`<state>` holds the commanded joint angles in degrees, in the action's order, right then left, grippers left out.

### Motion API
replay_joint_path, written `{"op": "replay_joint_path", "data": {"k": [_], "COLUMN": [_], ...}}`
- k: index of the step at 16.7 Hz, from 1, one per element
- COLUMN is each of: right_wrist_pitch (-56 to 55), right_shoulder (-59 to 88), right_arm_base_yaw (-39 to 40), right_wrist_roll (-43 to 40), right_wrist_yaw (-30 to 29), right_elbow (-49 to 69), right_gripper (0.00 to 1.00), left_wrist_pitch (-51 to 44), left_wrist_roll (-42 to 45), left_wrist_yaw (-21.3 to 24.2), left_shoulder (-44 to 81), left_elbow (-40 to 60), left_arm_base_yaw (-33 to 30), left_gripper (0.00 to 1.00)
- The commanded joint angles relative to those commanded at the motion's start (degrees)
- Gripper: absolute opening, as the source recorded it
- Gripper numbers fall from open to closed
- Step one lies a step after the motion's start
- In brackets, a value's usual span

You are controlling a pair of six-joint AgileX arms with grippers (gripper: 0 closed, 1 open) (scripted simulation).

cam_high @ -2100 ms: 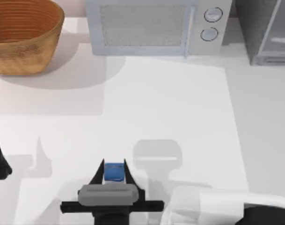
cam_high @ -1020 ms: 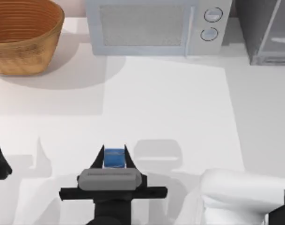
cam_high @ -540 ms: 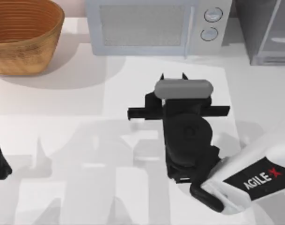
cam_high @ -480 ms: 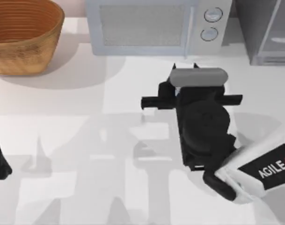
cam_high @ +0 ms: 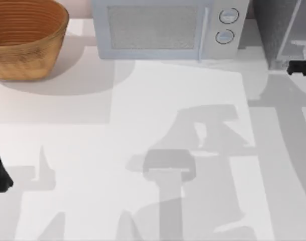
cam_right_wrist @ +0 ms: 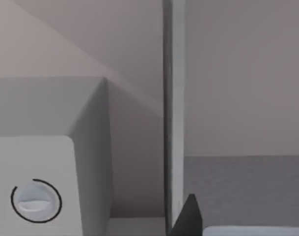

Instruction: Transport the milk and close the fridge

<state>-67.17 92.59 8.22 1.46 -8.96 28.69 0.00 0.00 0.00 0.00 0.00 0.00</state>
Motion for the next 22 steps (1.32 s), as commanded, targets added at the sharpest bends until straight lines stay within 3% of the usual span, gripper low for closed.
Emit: {"op": "replay_joint_path", "data": {"k": [4, 11, 22], "right_wrist_pitch": [3.14, 3.26, 6.81], "right_shoulder": [-6.11, -5.44, 17.27], "right_arm_base_yaw": [-7.11, -7.59, -13.52], "right_wrist_roll": [-0.52, -0.52, -0.91], "right_wrist_yaw": [6.45, 6.69, 13.01], "right_elbow": [-6.07, -5.41, 19.11], "right_gripper": [0.0, 0.0, 0.0], "left_wrist_pitch": [0.0, 0.0, 0.0], "left_wrist_roll": [0.0, 0.0, 0.0], "left_wrist_yaw": [0.0, 0.0, 0.0], "left_shoulder": [0.0, 0.0, 0.0], "left_elbow": [0.0, 0.0, 0.0], "left_arm_base_yaw": [0.0, 0.0, 0.0], "left_gripper": [1.0, 1.0, 1.0]}}
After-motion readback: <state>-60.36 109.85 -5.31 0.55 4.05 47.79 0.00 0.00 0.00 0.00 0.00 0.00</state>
